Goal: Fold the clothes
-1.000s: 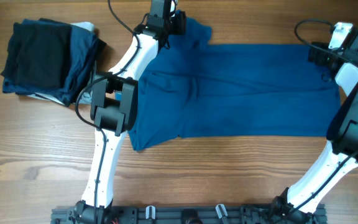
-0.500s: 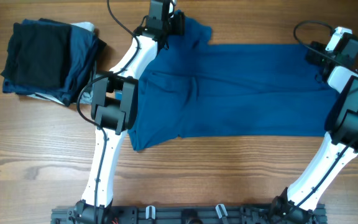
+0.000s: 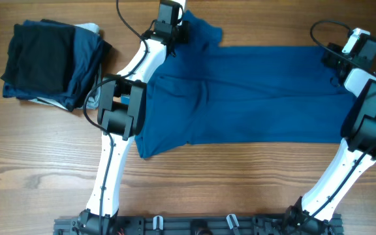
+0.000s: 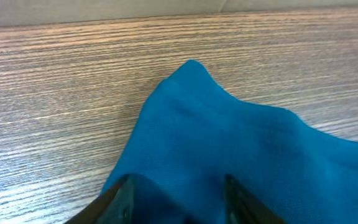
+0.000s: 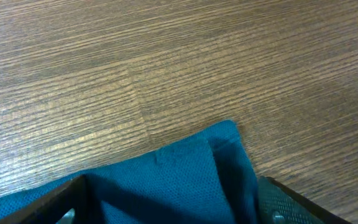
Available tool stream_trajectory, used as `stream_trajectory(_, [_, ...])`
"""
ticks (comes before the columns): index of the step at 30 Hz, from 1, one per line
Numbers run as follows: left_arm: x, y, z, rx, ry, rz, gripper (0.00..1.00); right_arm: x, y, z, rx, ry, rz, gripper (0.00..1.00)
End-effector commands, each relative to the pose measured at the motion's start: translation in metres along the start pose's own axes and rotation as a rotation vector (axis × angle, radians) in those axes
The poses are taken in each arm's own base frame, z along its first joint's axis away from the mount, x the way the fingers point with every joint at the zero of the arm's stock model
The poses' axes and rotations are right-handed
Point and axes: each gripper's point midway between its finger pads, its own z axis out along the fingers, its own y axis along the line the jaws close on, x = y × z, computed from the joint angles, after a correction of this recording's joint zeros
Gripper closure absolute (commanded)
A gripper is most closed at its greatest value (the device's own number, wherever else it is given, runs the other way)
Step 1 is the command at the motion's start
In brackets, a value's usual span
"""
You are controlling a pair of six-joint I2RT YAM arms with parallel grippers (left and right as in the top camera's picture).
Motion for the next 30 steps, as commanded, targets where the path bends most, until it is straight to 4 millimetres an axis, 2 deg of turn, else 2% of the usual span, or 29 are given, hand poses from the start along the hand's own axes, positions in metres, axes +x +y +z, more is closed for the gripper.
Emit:
stream_trajectory(1, [0.032,0.019,0.019,-0.07,0.06,0.068,0.45,0.037,0.001,0.015,0.005,0.085,0.001,0.12])
stream_trajectory(2, [0.025,0.02,0.017,-0.076,0.048,0.086,0.4,0.037,0.001,0.015,0.005,0.085,-0.001,0.11])
stream_trajectory(3, [0.017,0.019,0.015,-0.078,0.034,0.104,0.39,0.037,0.001,0.015,0.005,0.085,-0.004,0.11])
stream_trajectory(8, [0.008,0.025,0.014,-0.105,0.007,0.137,0.35,0.037,0.001,0.015,0.005,0.085,-0.003,0.11])
stream_trajectory(11, [-0.017,0.025,0.01,-0.12,-0.068,0.144,0.36,0.037,0.001,0.015,0.005,0.085,-0.004,0.11])
stream_trajectory(12, [-0.019,0.025,0.009,-0.121,-0.073,0.148,0.35,0.037,0.001,0.015,0.005,0.085,-0.004,0.11])
stream_trajectory(16, [-0.007,0.028,0.015,-0.12,-0.042,0.152,0.37,0.037,0.001,0.015,0.005,0.085,-0.003,0.11])
stream_trajectory(20, [0.028,0.021,0.025,-0.074,0.063,0.155,0.4,0.037,0.001,0.015,0.005,0.085,-0.002,0.11])
stream_trajectory(21, [0.035,0.021,0.025,-0.075,0.086,0.156,0.43,0.037,0.001,0.015,0.005,0.086,-0.002,0.11])
stream_trajectory(24, [0.053,0.023,0.023,-0.08,0.158,0.155,0.69,0.038,0.001,0.015,0.005,0.086,-0.002,0.13])
stream_trajectory(26, [0.057,0.025,0.022,-0.082,0.175,0.154,0.8,0.038,0.002,0.015,-0.004,0.087,-0.003,0.13])
stream_trajectory(27, [0.057,0.025,0.022,-0.083,0.176,0.153,0.81,0.038,0.004,0.015,-0.015,0.086,-0.004,0.17])
stream_trajectory(28, [0.057,0.026,0.022,-0.084,0.177,0.153,0.85,0.037,0.005,0.015,-0.018,0.085,-0.005,0.41])
stream_trajectory(29, [0.058,0.026,0.021,-0.084,0.186,0.152,0.89,0.037,0.005,0.015,-0.018,0.085,-0.004,0.59])
stream_trajectory(30, [0.059,0.026,0.019,-0.085,0.194,0.152,0.9,0.038,0.005,0.015,-0.018,0.086,-0.004,0.72])
